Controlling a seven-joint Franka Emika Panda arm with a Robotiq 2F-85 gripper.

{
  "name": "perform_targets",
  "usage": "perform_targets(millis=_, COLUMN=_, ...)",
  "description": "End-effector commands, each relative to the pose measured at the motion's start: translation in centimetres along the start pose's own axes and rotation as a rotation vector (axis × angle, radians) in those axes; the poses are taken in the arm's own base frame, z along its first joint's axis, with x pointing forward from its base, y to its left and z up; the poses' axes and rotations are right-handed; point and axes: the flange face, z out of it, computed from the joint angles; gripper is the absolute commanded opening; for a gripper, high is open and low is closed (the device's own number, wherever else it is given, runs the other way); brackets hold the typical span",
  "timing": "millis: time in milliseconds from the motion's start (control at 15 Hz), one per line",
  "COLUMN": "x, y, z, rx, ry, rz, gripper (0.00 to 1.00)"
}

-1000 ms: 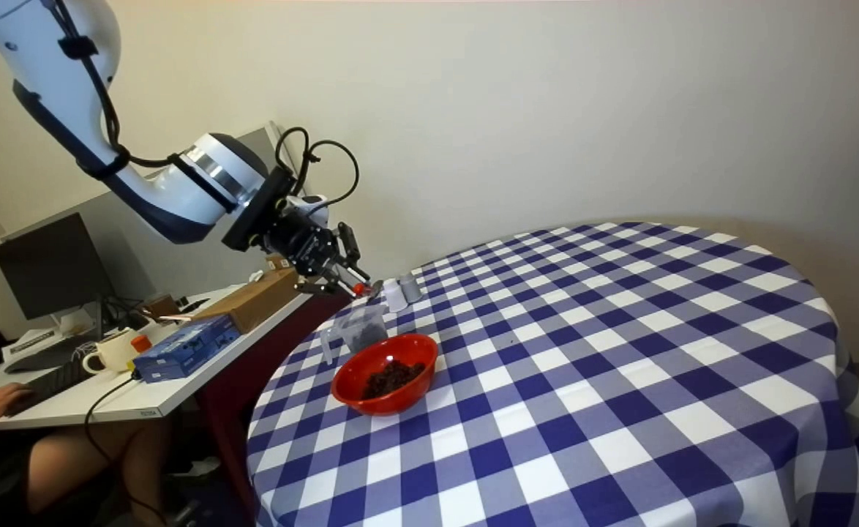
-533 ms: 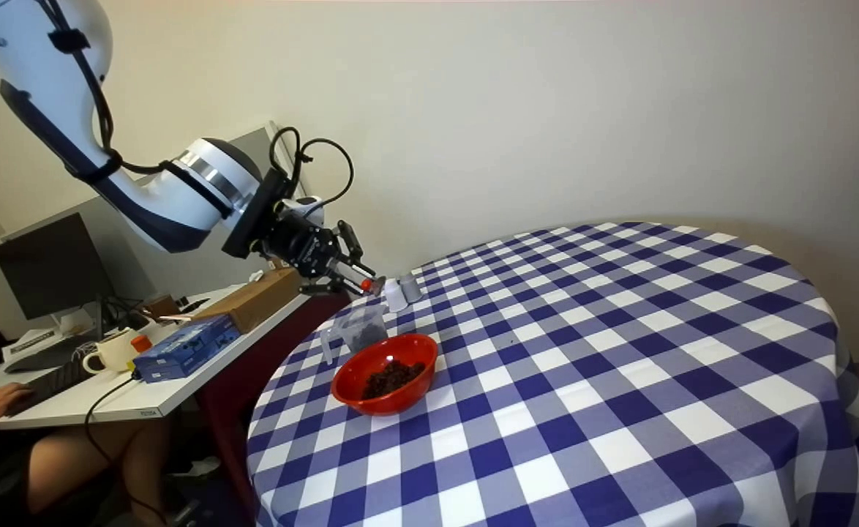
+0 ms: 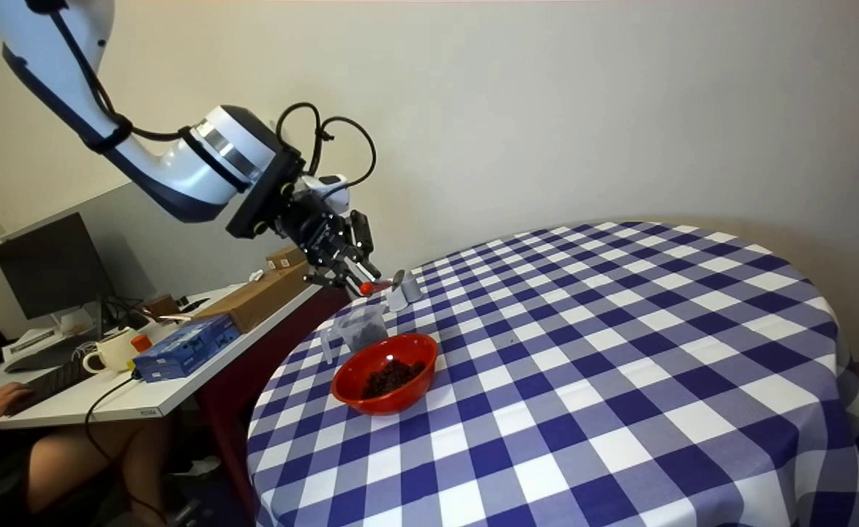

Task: Use the spoon to move one scoop of the contents from the bowl to the clear jar

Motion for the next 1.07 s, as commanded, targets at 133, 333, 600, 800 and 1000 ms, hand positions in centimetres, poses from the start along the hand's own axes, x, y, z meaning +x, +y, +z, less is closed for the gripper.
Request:
perform_targets(millis=133, x=-2.5, y=6.4, z=2.9, rx=0.199, ry=-0.062, rz=0.13, gripper=0.1)
perform_targets(millis=333, x=-3.5, y=10.4, z=5.2, rx=0.292, ry=-0.083, rz=0.217, gripper=0.1)
perform_targets(millis=600, x=-4.2, y=14.1, z=9.5, rx=0.395, ry=-0.102, rz=0.266, gripper=0.1)
perform_targets(millis=800, x=-4.0, y=15.9, z=13.3, rx=0.46, ry=-0.11, rz=0.282, gripper=0.1)
perform_targets(millis=1000, x=-3.6, y=17.6, z=16.9, rx=0.523, ry=-0.108, rz=0.294, gripper=0.1)
